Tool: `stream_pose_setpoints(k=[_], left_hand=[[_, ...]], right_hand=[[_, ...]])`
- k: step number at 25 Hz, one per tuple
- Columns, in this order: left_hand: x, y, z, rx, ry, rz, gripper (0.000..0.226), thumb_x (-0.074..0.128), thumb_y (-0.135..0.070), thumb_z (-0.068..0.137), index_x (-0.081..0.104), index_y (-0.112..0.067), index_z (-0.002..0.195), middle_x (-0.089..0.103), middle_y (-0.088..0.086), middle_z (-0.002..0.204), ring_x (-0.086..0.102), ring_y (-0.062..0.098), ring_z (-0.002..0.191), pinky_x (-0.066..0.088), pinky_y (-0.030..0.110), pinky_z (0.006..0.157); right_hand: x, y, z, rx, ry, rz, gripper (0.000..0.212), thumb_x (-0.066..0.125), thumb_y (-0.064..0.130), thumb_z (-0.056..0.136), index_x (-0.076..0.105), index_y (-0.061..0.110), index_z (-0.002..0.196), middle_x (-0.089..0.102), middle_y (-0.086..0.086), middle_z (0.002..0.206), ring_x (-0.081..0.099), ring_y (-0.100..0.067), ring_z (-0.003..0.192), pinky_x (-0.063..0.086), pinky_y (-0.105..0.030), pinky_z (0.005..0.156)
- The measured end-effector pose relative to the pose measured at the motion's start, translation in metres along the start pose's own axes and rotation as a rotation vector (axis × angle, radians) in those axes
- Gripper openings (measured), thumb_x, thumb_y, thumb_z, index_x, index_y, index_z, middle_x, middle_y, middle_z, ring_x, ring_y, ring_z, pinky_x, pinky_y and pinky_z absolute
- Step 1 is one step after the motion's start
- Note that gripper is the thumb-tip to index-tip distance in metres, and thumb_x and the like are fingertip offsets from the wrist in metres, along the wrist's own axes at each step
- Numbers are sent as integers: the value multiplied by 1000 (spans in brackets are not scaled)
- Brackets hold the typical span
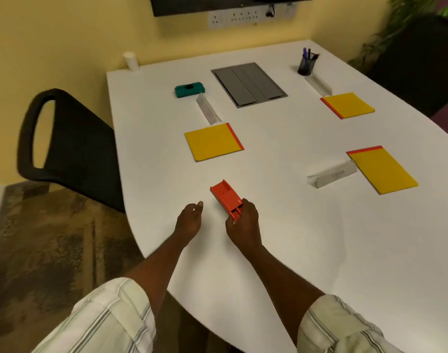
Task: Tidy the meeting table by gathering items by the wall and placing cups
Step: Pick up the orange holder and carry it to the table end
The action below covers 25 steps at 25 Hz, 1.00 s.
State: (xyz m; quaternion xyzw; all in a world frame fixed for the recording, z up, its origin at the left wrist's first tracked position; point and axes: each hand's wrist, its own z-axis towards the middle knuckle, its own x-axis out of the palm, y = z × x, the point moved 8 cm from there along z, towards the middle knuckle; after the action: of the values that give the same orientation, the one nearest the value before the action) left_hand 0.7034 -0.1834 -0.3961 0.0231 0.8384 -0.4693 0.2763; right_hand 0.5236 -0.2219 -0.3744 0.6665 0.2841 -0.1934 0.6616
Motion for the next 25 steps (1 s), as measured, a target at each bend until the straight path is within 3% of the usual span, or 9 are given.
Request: stream_pose_setpoints(k=[3,6,8,10,12,16,19,22,25], left_hand=[[-48,32,-11,-40,36,-57,57,33,-48,97,44,-5,133,49,14,138,46,31,127,36,44,109],[-105,63,-24,-29,27,-53,59,32,-50,97,39,-9,138,47,12,141,45,30,128,35,45,110],[-151,80,-32,-3,-4,-75,55,31,-49,98,45,-9,131,52,11,131,51,28,120,40,45,106],[-194,93,-39,40,-28,-95,41,31,-48,98,54,-15,105,57,11,112,56,26,104,45,45,96],[-230,100,-42,69,-62,-139,34,31,-50,97,47,-24,80,56,8,90,57,23,85,48,44,84],[-304,127,-46,36,-215,-291,45,29,-56,95,50,-18,83,52,0,73,55,19,65,47,35,64],[-354,164,-41,-54,-358,-384,47,27,-57,94,50,-21,76,58,4,78,61,24,75,52,39,74],[-398,203,-34,-158,-426,-395,56,28,-57,94,58,-10,94,65,16,101,62,35,97,49,50,92],[-448,226,-22,-188,-495,-392,62,29,-55,95,60,-2,103,63,25,112,60,40,106,47,51,97]], right_hand=[[32,41,-28,-50,8,-16,48,60,9,83,46,2,128,54,-14,119,51,-30,111,45,-37,94],[68,86,-62,-79,3,-6,45,60,9,82,48,4,125,55,-12,116,53,-28,108,47,-38,92],[98,120,-85,-110,17,7,40,61,10,82,50,8,120,56,-10,112,54,-26,105,49,-37,89],[128,153,-105,-137,45,37,34,64,13,80,51,18,110,56,0,102,58,-22,97,50,-25,77],[155,184,-120,-173,91,56,33,68,20,79,49,27,106,53,9,96,61,-15,90,44,-15,69],[215,240,-141,-274,193,7,53,69,32,79,42,30,125,52,7,120,55,-9,103,45,-21,84],[254,279,-145,-375,239,-19,51,69,32,79,42,30,122,53,6,117,54,-9,103,44,-20,83],[294,309,-143,-425,298,0,49,70,29,78,44,26,120,52,5,113,54,-7,97,42,-14,78],[337,338,-137,-467,338,10,50,69,28,78,45,22,121,51,3,113,56,-10,92,37,-8,69]])
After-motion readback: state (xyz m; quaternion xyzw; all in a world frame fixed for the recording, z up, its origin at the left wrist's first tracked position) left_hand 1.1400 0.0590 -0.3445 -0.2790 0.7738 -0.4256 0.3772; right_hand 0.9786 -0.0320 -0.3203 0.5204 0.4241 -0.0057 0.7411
